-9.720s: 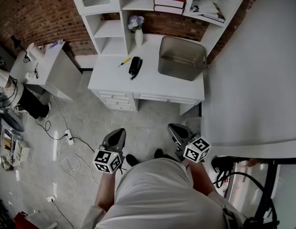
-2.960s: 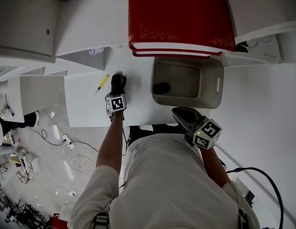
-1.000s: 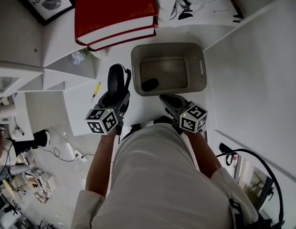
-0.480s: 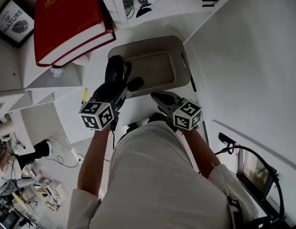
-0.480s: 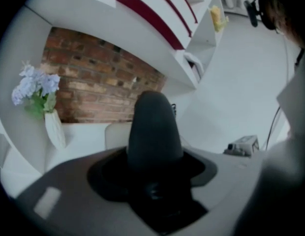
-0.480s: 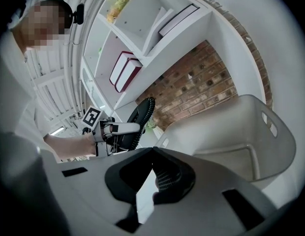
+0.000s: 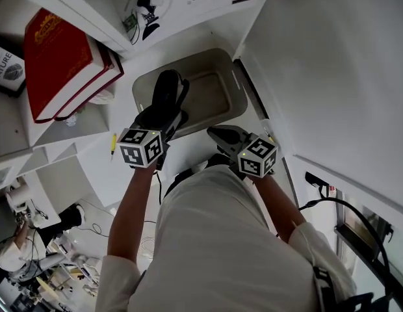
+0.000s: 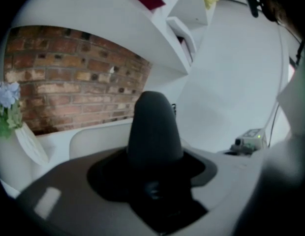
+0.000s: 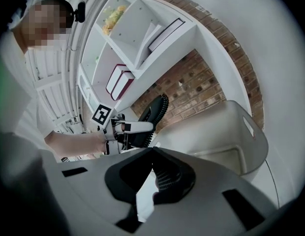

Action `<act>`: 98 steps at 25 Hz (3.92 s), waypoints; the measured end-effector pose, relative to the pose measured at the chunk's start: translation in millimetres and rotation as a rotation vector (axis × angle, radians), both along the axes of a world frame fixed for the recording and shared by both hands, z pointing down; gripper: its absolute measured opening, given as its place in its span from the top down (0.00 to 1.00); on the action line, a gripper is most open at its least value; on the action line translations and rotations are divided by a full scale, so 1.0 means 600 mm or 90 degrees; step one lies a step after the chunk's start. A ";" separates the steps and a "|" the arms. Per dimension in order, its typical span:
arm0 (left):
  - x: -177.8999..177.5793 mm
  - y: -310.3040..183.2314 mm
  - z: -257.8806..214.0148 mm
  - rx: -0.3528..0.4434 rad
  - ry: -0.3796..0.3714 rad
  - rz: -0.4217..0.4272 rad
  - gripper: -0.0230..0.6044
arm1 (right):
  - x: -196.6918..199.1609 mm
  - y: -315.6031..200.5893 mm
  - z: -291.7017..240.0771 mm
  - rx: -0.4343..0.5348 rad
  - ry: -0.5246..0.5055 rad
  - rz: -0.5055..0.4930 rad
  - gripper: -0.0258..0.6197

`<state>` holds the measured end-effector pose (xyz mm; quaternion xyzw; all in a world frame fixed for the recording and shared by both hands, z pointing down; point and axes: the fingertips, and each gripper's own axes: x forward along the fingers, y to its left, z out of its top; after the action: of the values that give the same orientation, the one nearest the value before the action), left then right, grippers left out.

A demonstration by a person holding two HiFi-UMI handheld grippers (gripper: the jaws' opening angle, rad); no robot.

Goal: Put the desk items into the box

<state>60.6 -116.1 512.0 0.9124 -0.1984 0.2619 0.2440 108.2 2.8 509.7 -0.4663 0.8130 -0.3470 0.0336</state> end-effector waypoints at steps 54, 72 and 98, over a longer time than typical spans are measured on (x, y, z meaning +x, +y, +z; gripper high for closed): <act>0.139 -0.020 0.509 -0.072 -0.374 0.267 0.50 | 0.129 0.068 0.053 -0.062 0.005 0.063 0.96; 0.142 -0.065 0.320 0.049 -0.252 0.189 0.49 | 0.047 0.001 0.030 -0.021 0.000 -0.071 0.96; -0.142 -0.009 0.018 0.174 -0.078 -0.193 0.75 | -0.152 -0.002 0.018 -0.006 0.019 -0.313 0.96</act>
<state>-24.5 -121.3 522.7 0.8792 -0.3812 0.2476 0.1425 17.1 1.5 520.7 -0.2597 0.9007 -0.3418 -0.0661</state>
